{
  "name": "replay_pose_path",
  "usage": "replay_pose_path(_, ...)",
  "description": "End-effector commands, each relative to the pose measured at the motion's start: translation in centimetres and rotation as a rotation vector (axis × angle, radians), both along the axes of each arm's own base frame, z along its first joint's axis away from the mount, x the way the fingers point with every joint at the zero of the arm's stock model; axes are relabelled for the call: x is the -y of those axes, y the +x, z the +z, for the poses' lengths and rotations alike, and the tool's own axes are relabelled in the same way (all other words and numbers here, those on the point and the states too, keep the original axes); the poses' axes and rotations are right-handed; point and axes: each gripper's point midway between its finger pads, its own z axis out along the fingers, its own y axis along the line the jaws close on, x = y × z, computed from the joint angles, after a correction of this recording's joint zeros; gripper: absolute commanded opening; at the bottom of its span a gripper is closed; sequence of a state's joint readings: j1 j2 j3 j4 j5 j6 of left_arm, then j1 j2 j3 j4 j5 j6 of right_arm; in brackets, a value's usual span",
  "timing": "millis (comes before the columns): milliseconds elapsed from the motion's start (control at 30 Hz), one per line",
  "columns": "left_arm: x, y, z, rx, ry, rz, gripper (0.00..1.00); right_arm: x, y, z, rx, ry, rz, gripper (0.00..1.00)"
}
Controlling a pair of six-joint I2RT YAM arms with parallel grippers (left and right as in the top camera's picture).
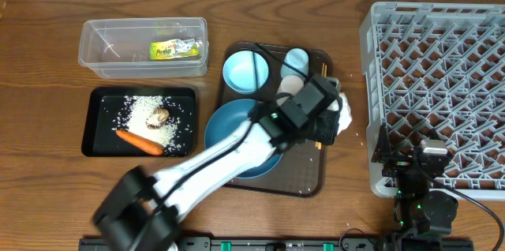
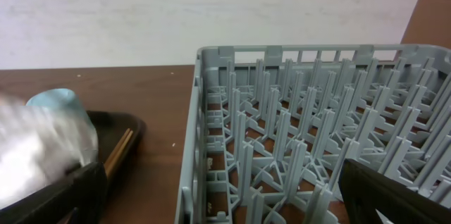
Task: Sort waste into correct bins and load items into the dishwasher rack
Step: 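Carry the tissue left and drop it into the clear bin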
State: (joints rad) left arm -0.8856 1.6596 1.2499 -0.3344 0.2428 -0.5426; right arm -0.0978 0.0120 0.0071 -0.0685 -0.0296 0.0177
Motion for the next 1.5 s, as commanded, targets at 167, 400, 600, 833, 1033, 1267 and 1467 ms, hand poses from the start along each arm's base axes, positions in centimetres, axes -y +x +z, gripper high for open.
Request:
replay_pose_path(167,-7.7,4.3,9.6,0.289,-0.002,0.292,0.06,0.1,0.0,0.0,0.0,-0.008,-0.005,0.99)
replay_pose_path(400,-19.9,10.0,13.1,0.362,0.021,0.678,0.06,0.1,0.0,0.0,0.0,-0.008,-0.005,0.99)
replay_pose_path(600,-31.5,14.5,11.0,0.285,0.056,1.036,0.06,0.1,0.0,0.0,0.0,-0.008,-0.005,0.99)
replay_pose_path(833,-40.3,17.4,6.0,0.188,0.123,1.268,0.06,0.1,0.0,0.0,0.0,-0.008,-0.005,0.99)
replay_pose_path(1033,-43.4,19.7,2.9,0.172,0.137,1.332,0.09,0.1,0.0,0.0,0.0,-0.008,-0.005,0.99)
replay_pose_path(1267,-43.5,20.5,1.7,0.161,0.13,1.33,0.22,0.1,0.0,0.0,0.0,-0.008,-0.005,0.99)
replay_pose_path(1467,-43.5,20.5,1.6,0.158,0.129,1.326,0.37,0.1,0.0,0.0,0.0,-0.008,-0.005,0.99)
